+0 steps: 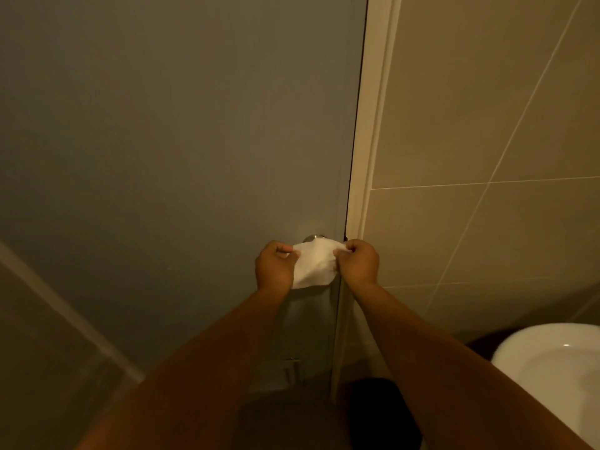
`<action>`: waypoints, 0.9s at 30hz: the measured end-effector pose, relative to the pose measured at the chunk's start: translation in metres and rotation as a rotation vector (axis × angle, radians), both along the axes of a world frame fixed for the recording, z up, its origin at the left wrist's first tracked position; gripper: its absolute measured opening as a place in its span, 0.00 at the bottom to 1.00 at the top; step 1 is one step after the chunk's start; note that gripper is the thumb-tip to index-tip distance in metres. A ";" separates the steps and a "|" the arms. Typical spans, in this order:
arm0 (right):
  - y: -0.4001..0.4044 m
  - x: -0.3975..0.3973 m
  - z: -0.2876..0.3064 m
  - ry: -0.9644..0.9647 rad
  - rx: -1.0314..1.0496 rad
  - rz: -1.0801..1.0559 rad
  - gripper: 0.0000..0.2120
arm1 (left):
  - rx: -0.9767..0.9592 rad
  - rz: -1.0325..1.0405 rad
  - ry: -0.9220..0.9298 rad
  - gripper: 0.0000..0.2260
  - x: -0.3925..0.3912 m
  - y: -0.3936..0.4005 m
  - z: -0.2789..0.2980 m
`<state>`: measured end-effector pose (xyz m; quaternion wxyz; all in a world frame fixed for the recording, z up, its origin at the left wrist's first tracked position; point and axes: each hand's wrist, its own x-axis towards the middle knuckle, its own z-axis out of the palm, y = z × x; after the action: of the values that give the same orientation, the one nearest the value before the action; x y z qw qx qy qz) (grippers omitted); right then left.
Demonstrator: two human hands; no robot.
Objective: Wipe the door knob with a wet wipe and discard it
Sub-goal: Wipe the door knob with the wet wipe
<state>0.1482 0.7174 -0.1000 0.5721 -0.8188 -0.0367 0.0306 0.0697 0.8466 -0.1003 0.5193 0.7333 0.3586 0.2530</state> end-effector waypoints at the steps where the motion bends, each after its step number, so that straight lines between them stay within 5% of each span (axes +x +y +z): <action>1: 0.002 -0.001 -0.001 0.006 0.020 -0.019 0.04 | 0.003 0.003 -0.003 0.08 0.001 0.000 -0.001; 8: 0.009 -0.013 -0.009 -0.144 0.050 -0.005 0.11 | 0.126 0.021 0.072 0.12 0.004 -0.001 -0.011; 15: 0.008 -0.028 -0.015 -0.155 0.013 0.163 0.14 | 0.252 -0.103 0.113 0.03 -0.009 0.000 -0.010; 20: 0.009 -0.035 -0.023 -0.348 -0.095 0.252 0.25 | 0.666 -0.151 0.070 0.04 -0.024 0.031 0.027; 27: 0.025 -0.034 -0.034 -0.397 -0.386 0.315 0.21 | 1.490 -0.466 -0.086 0.09 -0.018 0.067 0.089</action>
<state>0.1145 0.7422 -0.1336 0.3762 -0.8863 -0.2676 -0.0352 0.0521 0.9132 -0.0118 -0.0569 0.9346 -0.0894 0.3396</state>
